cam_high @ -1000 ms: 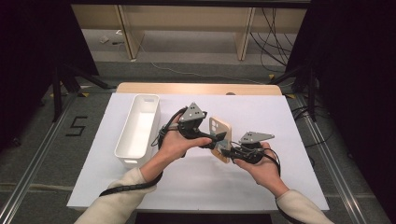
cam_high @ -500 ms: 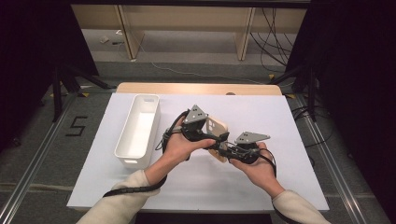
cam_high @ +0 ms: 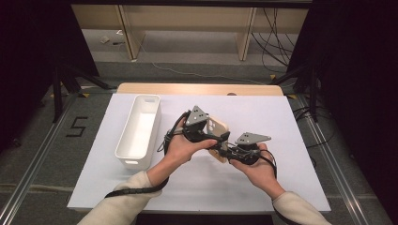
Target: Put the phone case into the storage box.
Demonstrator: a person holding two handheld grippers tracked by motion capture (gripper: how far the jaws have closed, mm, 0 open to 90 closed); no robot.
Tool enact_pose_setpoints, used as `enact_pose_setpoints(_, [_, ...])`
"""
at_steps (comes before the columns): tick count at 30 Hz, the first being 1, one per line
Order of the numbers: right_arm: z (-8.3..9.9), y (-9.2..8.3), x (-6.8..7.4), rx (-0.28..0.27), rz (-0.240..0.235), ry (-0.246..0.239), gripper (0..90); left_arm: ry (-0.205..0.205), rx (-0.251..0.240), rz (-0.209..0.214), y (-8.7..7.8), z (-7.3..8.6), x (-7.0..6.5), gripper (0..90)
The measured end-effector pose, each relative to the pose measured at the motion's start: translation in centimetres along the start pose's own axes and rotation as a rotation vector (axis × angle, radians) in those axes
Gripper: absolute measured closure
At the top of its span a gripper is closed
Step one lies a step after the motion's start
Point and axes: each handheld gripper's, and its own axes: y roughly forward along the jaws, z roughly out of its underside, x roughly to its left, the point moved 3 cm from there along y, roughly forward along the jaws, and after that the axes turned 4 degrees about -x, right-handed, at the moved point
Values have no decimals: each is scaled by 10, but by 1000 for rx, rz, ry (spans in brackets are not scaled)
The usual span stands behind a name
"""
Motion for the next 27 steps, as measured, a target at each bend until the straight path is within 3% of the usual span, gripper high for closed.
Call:
enact_pose_setpoints(17, [-1, 1, 3, -20, -11, 14, 805, -24, -15, -5, 1, 2, 1, 12])
enact_pose_setpoints(27, [-1, 1, 2, -27, -16, 23, 804, -26, -31, 2, 1, 2, -1, 79])
